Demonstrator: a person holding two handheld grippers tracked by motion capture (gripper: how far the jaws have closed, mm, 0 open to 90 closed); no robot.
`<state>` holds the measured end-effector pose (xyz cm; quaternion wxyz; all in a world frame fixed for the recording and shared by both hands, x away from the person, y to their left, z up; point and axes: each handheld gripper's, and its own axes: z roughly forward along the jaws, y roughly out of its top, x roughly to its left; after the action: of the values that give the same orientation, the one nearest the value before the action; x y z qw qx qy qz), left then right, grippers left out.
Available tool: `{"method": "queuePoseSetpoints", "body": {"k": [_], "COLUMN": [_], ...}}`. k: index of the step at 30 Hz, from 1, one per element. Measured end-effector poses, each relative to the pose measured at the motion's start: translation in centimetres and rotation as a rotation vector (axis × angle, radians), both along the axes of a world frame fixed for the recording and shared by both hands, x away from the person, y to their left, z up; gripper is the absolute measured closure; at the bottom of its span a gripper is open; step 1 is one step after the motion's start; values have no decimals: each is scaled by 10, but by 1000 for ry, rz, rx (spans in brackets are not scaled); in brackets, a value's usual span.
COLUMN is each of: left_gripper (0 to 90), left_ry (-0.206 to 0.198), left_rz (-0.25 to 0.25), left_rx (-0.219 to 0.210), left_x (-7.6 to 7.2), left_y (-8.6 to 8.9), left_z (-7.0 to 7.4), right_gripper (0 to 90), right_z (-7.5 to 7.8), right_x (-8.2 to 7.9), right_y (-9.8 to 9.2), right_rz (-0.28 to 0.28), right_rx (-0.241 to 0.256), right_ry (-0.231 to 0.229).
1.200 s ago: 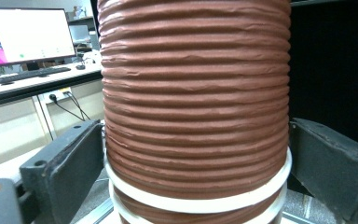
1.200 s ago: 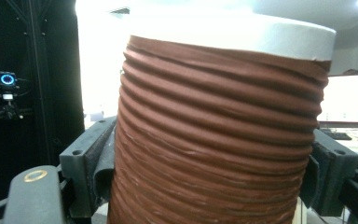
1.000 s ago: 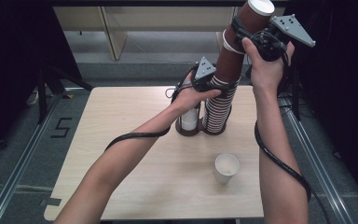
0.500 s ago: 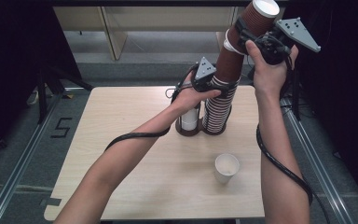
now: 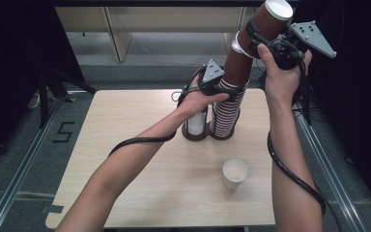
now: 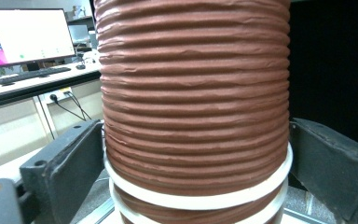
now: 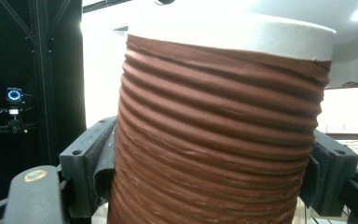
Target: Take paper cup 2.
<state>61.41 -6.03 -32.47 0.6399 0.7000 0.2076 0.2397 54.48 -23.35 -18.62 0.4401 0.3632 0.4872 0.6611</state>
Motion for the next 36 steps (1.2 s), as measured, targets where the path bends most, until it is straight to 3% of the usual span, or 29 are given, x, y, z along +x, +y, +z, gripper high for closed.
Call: {"method": "queuePoseSetpoints", "body": {"k": [8,9,14,22,28,33,36], "left_gripper": [53,54,44,25,17,14,14], "left_ry": [-18,-15,-16,-49,-34,-31,-44], "left_rz": [5,2,-2,-16,-32,-47,-52], "left_rx": [24,8,9,24,7,1,13], "left_x": [-3,-3,-5,-14,-28,-43,-53], "left_y": [3,3,5,13,25,39,50], "left_z": [-1,-2,0,4,8,10,8], "right_gripper": [194,194,194,194,194,194,194], "right_z": [-3,-3,-3,-7,-9,-13,-18], "right_x": [-6,-6,-6,-10,-19,-29,-37], "right_y": [-2,-3,-5,-7,-8,-7,-5], "right_rz": [7,3,5,-44,-53,-77,-77], "right_rx": [6,2,7,-123,-196,-329,-367], "right_ry": [13,9,5,-20,-52,-59,-61]}}
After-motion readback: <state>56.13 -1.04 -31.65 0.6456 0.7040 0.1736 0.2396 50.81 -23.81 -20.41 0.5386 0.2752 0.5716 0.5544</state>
